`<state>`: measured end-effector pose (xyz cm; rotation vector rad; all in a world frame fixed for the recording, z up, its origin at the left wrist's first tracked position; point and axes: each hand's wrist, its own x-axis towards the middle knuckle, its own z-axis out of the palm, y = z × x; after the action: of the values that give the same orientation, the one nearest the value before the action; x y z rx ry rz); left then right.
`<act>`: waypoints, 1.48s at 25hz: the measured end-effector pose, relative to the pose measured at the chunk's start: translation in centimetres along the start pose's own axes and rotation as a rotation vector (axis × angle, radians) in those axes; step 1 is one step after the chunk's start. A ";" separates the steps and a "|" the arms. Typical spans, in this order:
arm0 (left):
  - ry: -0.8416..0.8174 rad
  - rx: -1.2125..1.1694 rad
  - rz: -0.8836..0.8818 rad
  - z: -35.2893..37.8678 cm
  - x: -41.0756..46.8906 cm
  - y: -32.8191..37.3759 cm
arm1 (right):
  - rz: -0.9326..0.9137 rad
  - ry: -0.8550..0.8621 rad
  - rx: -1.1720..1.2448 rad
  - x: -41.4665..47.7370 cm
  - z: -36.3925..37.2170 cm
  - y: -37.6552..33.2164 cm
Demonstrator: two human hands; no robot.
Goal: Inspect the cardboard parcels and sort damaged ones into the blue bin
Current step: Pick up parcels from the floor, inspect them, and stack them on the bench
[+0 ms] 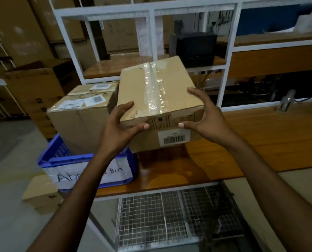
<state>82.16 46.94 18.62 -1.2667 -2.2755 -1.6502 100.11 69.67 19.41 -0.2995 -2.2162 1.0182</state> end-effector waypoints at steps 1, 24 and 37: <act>0.001 0.032 0.005 -0.3 1.6 -0.3 | -0.005 -0.002 0.015 1.4 0.4 0.8; 0.023 0.277 0.021 4.9 16.6 -11.1 | 0.092 -0.035 0.016 17.8 5.7 14.2; 0.039 0.196 0.015 5.6 16.0 -10.0 | 0.117 -0.019 0.066 17.7 4.8 14.5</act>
<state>67.46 59.80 16.31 -1.1937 -2.3308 -1.3933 82.73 84.64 14.88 -0.3949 -2.1985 1.1583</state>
